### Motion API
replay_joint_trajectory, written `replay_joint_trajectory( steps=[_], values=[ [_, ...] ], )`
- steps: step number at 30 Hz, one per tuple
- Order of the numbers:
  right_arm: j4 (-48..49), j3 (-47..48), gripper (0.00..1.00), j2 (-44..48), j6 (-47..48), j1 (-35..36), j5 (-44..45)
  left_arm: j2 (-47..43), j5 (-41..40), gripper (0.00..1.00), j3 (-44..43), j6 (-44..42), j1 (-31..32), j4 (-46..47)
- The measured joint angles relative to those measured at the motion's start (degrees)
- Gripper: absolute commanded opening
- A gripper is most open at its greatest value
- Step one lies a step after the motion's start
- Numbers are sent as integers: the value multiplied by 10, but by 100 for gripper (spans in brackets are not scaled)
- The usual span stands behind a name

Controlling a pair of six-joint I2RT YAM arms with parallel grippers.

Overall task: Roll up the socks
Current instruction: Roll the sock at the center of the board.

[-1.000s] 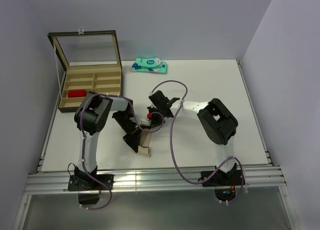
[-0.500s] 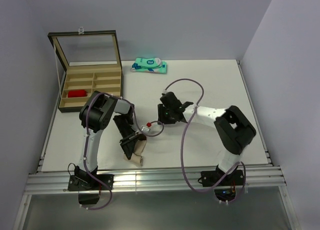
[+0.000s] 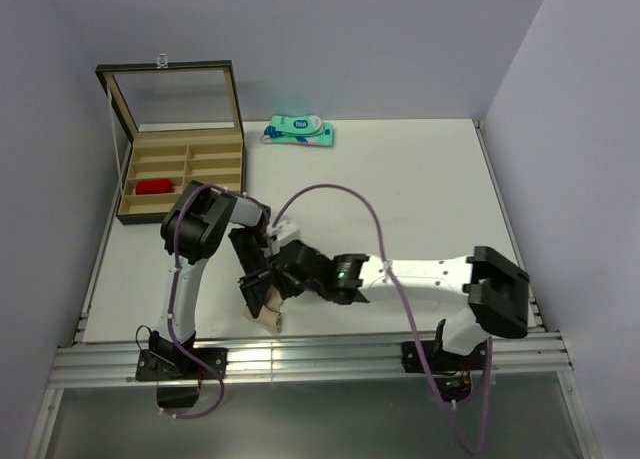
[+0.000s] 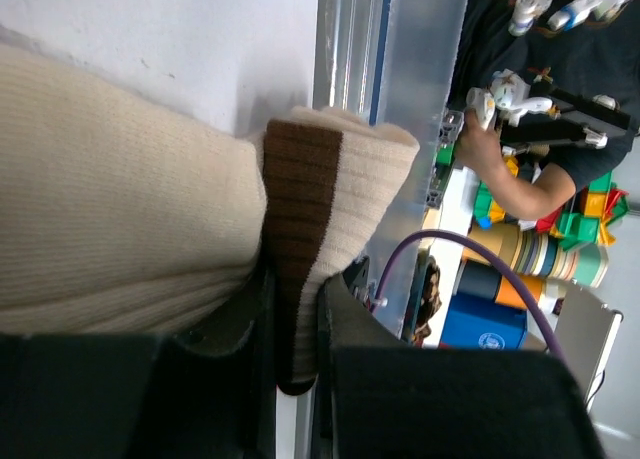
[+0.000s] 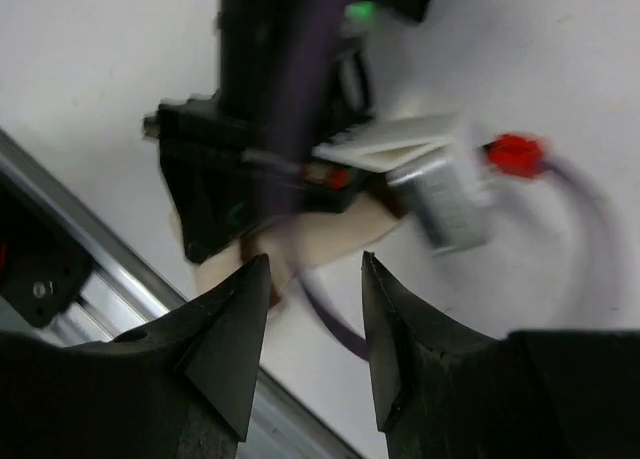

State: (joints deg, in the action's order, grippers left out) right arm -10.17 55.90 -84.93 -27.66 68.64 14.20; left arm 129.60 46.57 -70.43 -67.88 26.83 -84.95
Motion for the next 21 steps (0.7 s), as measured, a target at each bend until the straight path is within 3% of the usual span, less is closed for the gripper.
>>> replay_joint_trajectory(
  steps=[8, 21],
  values=[
    [-15, 89, 51, -137, 38, 87, 90, 0, -10, 0, -1, 3, 5, -2],
    [-89, 123, 55, -141, 37, 144, 201, 0, -17, 0, -1, 11, 8, -2]
  ],
)
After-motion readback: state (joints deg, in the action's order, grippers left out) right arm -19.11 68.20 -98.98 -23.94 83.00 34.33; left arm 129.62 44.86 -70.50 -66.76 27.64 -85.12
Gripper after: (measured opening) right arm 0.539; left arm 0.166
